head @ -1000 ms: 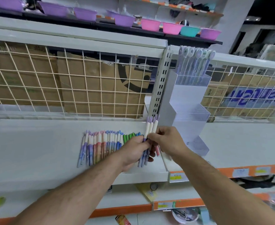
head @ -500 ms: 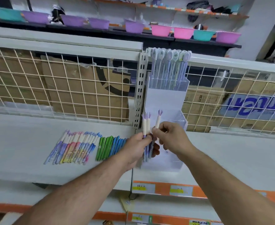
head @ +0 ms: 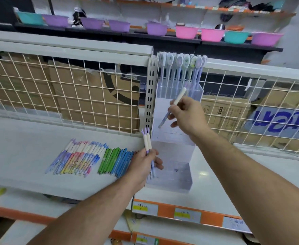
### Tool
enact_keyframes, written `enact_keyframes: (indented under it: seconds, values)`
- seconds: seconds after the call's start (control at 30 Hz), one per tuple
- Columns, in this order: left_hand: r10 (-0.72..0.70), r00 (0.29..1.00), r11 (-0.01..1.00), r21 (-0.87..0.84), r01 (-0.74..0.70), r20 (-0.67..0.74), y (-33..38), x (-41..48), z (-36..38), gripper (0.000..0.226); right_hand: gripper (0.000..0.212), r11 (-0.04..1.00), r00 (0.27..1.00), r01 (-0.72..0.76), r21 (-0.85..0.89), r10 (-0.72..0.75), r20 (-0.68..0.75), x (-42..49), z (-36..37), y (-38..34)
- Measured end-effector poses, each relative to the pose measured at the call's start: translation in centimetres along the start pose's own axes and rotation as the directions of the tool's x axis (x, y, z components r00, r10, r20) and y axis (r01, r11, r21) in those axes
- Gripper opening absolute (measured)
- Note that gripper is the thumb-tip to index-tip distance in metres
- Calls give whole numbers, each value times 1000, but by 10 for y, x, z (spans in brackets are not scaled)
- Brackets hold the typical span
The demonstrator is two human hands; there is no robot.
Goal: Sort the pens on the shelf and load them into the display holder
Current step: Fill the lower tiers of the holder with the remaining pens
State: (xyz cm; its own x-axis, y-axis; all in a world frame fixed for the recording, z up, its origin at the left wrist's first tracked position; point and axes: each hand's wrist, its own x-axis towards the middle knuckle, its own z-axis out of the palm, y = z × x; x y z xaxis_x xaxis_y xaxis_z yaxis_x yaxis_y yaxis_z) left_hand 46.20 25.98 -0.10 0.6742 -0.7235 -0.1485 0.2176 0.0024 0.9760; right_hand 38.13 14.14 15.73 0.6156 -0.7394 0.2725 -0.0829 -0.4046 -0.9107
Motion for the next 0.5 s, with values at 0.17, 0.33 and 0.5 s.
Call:
enact_keyframes:
  seconds: [0.17,0.33,0.5]
  values:
    - [-4,1000,1000,5,4,30,2,-1,-2,20,9,975,997,74,-207,-80,-21,22,21,-6]
    - [-3,997,1000,25,1,82,5,-4,-2,19,18,939,999,42,-342,-36,24,30,35,-4]
    - [-20,995,1000,-12,22,101,7,-2,-5,20,13,905,997,-9,-425,39,62,31,43,2]
